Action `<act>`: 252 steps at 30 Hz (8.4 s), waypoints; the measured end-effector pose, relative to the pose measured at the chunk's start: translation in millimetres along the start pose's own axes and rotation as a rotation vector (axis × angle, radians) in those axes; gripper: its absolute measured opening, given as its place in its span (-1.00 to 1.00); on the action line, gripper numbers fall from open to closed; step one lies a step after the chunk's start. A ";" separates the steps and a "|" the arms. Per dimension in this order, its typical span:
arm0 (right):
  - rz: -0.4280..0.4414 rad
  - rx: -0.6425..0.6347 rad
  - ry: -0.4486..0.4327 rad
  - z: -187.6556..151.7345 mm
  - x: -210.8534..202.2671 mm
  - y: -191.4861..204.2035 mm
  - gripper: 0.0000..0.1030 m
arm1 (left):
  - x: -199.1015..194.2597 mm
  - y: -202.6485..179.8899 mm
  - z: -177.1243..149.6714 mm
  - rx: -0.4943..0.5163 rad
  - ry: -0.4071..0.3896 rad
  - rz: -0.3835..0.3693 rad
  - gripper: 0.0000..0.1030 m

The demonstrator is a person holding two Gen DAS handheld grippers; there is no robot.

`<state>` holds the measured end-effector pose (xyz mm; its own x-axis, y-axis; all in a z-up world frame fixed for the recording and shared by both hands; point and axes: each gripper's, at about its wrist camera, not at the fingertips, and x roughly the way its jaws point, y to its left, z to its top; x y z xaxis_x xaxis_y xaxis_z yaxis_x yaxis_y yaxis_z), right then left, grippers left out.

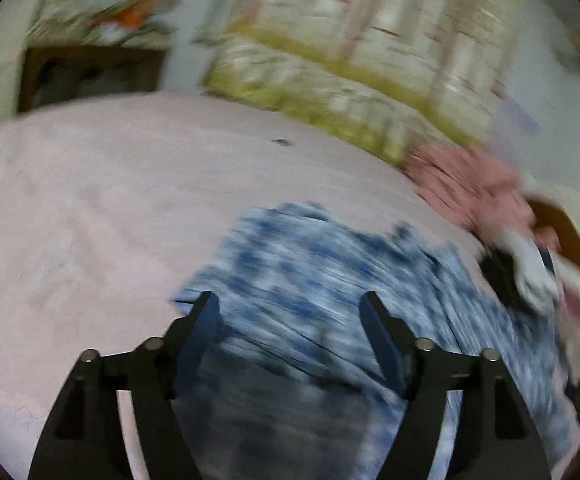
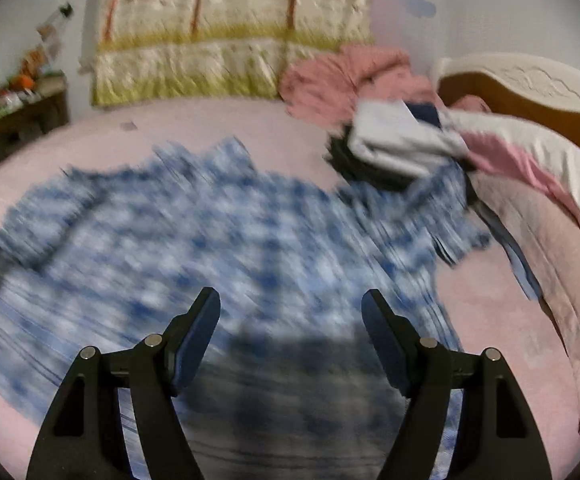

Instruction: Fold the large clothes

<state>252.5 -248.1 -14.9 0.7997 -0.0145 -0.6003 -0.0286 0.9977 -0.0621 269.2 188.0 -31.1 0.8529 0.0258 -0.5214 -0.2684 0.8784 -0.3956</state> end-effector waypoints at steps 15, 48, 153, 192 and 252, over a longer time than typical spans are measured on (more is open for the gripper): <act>0.094 0.014 -0.012 4.3 30.7 33.2 0.41 | 57.6 18.6 27.8 -0.018 0.093 -0.050 0.26; 0.119 0.103 0.055 -1.4 46.7 1.6 0.41 | 41.0 -9.8 19.7 0.117 0.038 -0.040 0.17; 0.841 0.543 0.418 37.5 157.4 100.1 -0.05 | 24.6 -166.2 -66.3 0.562 0.134 -0.343 -0.88; 0.415 0.095 0.173 81.4 122.5 83.2 -0.94 | 68.4 -158.2 -57.0 0.740 0.239 0.019 0.47; -0.025 0.588 0.060 27.8 102.9 -239.0 0.63 | 40.8 -122.8 -23.5 0.448 -0.026 0.002 1.00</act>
<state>358.3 -486.2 -39.7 0.7603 -0.0250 -0.6491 0.3406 0.8662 0.3655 326.4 70.0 -21.6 0.8650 0.0347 -0.5005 -0.0544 0.9982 -0.0248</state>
